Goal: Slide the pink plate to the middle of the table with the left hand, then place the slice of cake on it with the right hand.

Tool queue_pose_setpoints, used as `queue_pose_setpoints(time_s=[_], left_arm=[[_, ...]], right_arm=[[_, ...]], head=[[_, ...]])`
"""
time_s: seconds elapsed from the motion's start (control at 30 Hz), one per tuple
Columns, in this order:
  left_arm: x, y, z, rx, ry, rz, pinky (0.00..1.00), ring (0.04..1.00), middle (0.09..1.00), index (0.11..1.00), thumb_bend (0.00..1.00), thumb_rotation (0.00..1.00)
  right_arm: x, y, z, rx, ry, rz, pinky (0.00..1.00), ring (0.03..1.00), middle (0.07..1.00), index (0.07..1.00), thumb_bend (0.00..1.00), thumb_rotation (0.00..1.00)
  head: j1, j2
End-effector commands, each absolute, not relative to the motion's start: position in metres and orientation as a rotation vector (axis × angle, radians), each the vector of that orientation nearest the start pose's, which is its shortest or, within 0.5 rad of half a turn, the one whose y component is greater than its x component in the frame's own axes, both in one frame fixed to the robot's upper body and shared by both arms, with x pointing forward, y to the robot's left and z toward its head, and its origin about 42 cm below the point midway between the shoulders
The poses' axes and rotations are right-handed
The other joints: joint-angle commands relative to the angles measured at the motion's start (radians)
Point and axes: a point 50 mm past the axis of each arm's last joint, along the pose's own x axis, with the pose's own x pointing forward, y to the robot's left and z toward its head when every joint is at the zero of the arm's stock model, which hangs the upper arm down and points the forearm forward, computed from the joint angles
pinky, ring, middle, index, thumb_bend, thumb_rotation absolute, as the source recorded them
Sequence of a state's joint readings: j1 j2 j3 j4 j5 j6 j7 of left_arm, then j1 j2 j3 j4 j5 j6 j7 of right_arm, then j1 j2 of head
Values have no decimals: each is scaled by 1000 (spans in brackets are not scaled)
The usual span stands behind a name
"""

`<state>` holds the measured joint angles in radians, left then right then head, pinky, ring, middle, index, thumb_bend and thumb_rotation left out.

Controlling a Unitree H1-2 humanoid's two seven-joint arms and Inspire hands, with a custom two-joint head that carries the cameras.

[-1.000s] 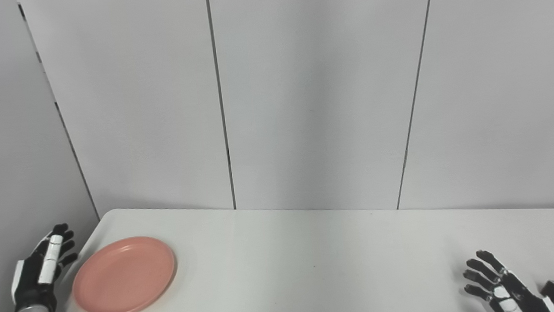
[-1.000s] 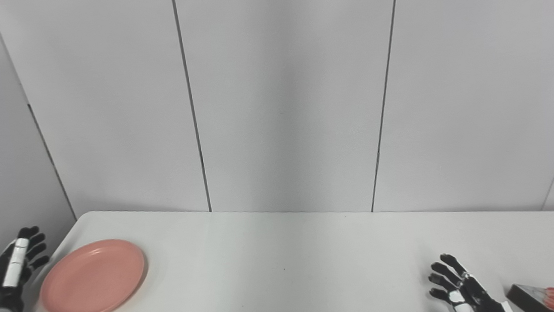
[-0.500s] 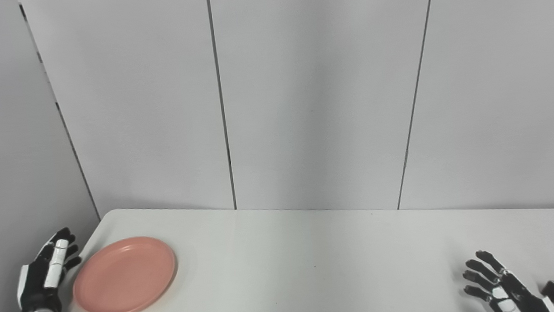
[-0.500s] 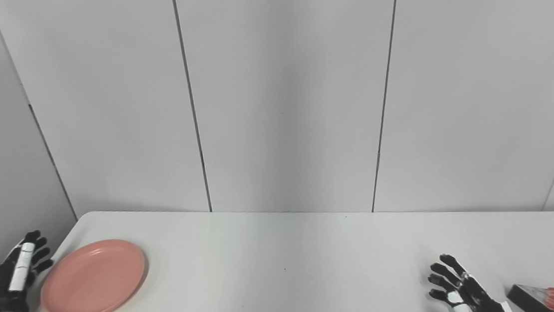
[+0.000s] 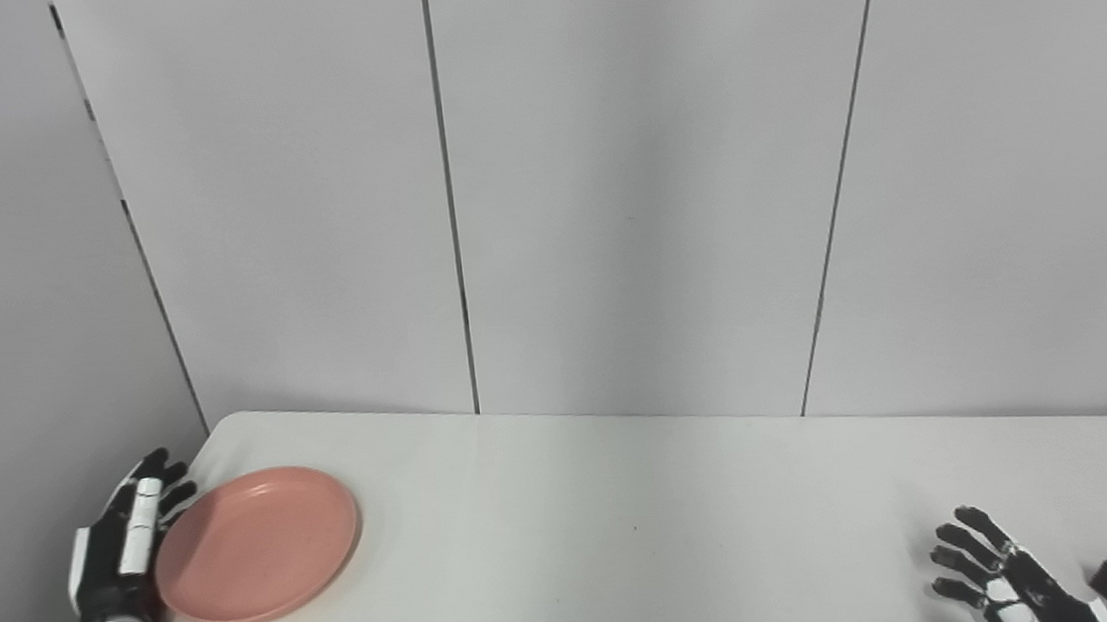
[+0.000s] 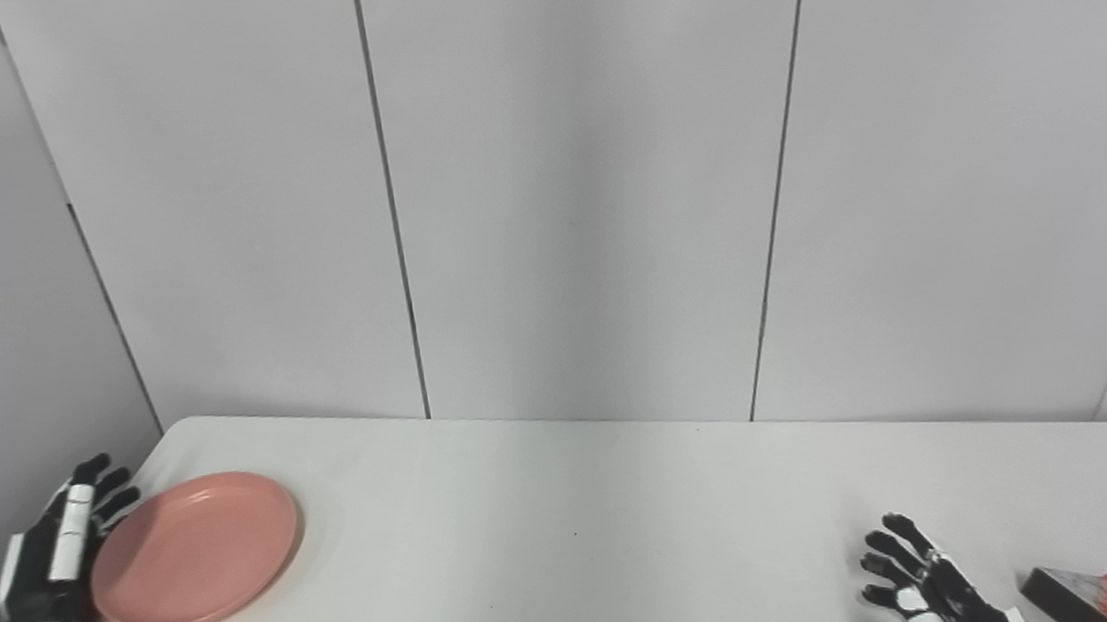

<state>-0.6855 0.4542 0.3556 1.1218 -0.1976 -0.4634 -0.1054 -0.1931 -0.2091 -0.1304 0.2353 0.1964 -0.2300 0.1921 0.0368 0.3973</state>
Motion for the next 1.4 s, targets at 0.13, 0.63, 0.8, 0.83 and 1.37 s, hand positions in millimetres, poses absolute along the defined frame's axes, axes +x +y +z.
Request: queue_pose_setpoints(time_s=[0.13,0.63,0.8,0.83,1.37], left_arm=[[455,423,151,45,-177,265,763,827,840,835,847,853],[449,403,148,-19,-245,230,761,831,856,842,876,839],[449,383,143,-19,-252,196,748,822,846,847,889,830],[448,378,142,-20,-254,188,749,824,847,847,891,830],[439,306,119,6,-235,30,853,883,894,889,836,827]], right_arm=[[301,-291,60,39,-1,50,771,823,852,888,885,771],[301,-291,61,42,9,57,782,833,861,891,875,767],[302,-291,61,45,14,55,782,833,860,891,884,757],[302,-290,61,42,15,54,782,832,860,891,885,758],[302,-285,65,48,26,56,780,824,859,892,909,766]], head=[[-3,3],[-13,6],[-15,5],[-19,6],[-30,15]])
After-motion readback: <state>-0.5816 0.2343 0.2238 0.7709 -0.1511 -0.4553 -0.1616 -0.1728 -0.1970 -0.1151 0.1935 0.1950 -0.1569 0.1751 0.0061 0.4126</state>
